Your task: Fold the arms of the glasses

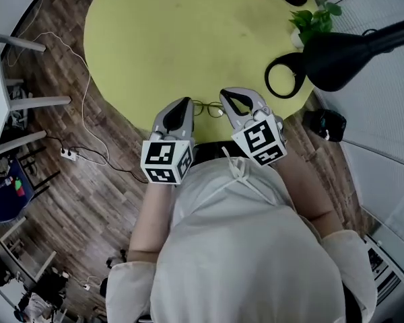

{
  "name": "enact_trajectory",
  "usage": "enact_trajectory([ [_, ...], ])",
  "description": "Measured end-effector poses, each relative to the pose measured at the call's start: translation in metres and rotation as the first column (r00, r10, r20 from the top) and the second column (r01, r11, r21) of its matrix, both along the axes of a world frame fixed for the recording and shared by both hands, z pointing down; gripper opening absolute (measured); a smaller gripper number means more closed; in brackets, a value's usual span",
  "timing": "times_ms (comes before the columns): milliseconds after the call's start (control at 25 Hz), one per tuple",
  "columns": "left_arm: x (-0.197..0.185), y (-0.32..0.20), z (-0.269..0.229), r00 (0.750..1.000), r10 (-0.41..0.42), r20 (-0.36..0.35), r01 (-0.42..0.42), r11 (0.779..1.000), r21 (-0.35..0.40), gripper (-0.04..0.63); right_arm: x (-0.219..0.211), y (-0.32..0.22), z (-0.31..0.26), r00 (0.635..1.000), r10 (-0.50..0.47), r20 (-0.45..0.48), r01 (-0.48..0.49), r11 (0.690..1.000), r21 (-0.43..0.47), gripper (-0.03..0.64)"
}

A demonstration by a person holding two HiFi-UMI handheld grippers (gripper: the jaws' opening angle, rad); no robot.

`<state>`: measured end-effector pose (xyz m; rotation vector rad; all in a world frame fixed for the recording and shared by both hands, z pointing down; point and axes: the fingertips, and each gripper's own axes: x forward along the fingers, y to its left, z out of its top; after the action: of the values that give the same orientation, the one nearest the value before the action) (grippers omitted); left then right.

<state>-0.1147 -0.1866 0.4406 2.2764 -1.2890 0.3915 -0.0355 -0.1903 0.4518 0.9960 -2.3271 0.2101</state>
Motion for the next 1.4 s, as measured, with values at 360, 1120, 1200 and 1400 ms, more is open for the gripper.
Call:
enact_trajectory([
  [360,-0.003,0.008,-0.121,0.999,0.024,0.035,-0.035,0.925,0.378,0.006,0.029,0.017,-0.081,0.963,0.204,0.174,-0.235,0.955,0.181,-0.002],
  [1120,-0.011,0.029,-0.157,0.999,-0.020,0.031,0.002,0.869,0.495,0.006,0.023,0.032,-0.102,0.956,0.196,0.219,-0.243,0.947,0.212,-0.003],
  [1200,-0.012,0.028,-0.157,0.999,-0.023,0.033,0.003,0.868,0.496,0.006,0.022,0.031,-0.101,0.956,0.196,0.220,-0.242,0.948,0.208,-0.003],
  [1400,-0.016,0.028,-0.156,0.999,-0.032,0.036,0.010,0.869,0.494,0.006,0.019,0.031,-0.101,0.957,0.191,0.218,-0.237,0.949,0.207,-0.003],
])
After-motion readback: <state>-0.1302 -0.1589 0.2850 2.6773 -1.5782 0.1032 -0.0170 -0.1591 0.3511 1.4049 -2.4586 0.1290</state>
